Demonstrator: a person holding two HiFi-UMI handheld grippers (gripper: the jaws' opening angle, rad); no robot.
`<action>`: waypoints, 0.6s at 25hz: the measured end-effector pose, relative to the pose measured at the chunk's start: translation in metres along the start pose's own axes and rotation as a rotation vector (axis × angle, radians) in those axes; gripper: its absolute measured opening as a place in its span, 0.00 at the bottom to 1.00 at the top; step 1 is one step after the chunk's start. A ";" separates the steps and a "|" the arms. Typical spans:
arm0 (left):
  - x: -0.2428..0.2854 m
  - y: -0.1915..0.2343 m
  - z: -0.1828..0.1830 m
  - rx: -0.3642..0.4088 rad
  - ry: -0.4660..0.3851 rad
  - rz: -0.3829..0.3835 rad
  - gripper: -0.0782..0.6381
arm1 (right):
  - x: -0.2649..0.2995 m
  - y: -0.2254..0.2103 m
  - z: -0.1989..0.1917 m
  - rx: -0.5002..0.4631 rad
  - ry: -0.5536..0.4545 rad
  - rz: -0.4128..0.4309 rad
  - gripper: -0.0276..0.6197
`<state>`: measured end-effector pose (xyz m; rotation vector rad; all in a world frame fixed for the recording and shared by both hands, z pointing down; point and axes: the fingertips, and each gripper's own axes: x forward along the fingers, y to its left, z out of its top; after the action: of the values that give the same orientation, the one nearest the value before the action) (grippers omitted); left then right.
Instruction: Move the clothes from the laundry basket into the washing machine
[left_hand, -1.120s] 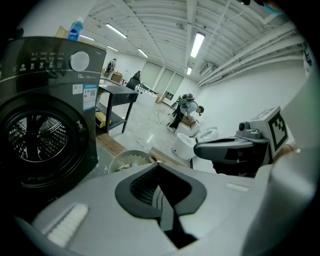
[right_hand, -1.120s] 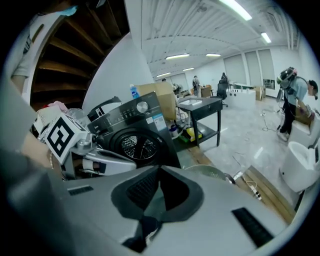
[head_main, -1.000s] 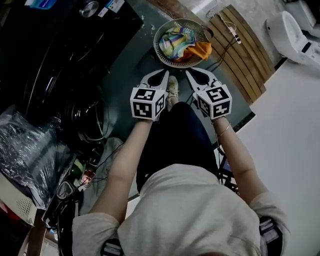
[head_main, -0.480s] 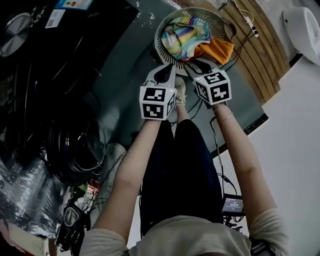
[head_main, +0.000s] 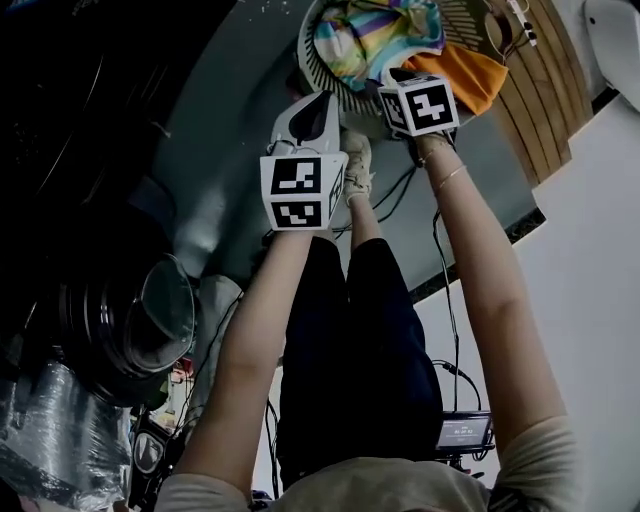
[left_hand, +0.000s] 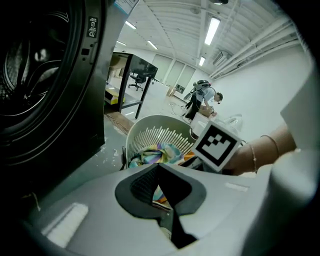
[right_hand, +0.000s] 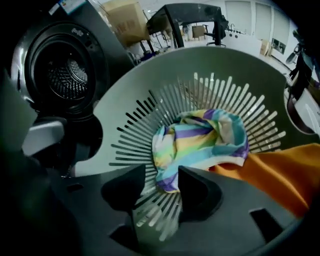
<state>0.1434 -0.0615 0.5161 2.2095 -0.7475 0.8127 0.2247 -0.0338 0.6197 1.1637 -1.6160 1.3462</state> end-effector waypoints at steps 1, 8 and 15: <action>0.000 0.001 0.001 0.003 -0.009 -0.003 0.12 | 0.009 -0.005 -0.002 0.002 0.023 0.001 0.32; 0.003 0.001 0.006 -0.001 -0.020 -0.046 0.12 | 0.051 -0.022 -0.026 0.041 0.213 -0.004 0.37; 0.002 0.009 0.001 0.007 0.000 -0.038 0.12 | 0.050 -0.010 -0.012 -0.015 0.121 0.073 0.07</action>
<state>0.1388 -0.0687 0.5206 2.2233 -0.7008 0.7981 0.2173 -0.0322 0.6717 1.0033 -1.5921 1.4199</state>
